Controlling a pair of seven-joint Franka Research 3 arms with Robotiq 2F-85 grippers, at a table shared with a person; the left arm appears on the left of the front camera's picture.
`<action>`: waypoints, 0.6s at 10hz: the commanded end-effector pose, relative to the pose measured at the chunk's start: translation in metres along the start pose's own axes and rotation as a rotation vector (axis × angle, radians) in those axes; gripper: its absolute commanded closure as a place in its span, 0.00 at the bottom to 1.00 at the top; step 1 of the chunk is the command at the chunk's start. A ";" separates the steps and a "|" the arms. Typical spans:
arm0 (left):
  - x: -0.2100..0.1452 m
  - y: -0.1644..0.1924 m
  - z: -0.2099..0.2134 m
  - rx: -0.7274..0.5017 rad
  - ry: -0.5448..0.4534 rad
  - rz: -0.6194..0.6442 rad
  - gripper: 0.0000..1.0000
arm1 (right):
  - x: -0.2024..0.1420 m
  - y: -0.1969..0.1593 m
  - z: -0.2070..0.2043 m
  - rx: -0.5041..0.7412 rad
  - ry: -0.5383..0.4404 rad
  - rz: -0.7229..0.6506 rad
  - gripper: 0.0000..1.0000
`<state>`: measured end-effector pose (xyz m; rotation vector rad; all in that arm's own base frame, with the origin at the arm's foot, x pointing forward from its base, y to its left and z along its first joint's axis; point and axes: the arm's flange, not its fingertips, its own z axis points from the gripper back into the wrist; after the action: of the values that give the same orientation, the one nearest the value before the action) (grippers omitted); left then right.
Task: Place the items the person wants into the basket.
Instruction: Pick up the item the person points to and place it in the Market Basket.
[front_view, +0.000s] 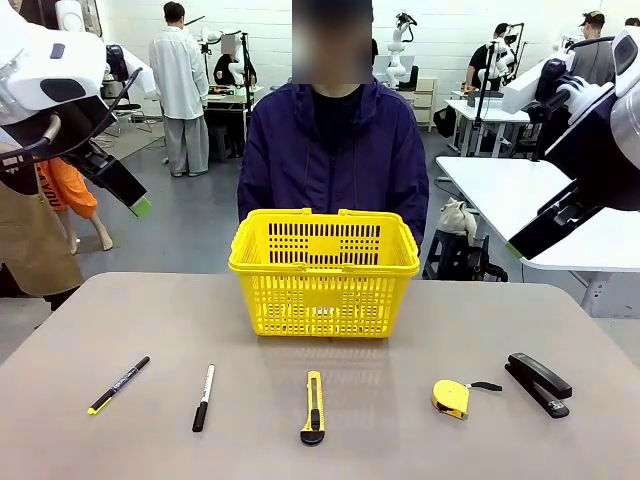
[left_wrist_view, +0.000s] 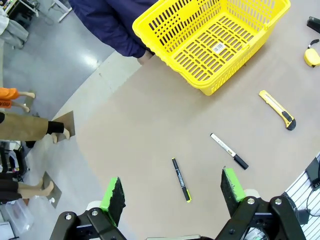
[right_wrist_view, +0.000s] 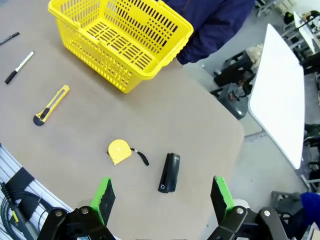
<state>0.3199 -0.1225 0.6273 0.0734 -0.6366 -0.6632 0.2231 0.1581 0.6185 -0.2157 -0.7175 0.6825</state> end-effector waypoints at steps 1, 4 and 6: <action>0.000 0.000 0.000 0.000 0.000 0.000 0.00 | 0.000 0.000 0.000 0.000 0.000 0.000 0.00; -0.041 0.091 0.000 -0.443 -0.150 0.012 0.00 | -0.055 -0.093 0.011 0.514 -0.193 -0.027 0.00; -0.088 0.151 -0.004 -0.564 -0.267 0.124 0.00 | -0.113 -0.157 0.003 0.693 -0.358 -0.112 0.00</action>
<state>0.3505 0.0238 0.6110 -0.4749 -0.7181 -0.7330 0.2434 -0.0017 0.6309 0.4334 -0.8235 0.8376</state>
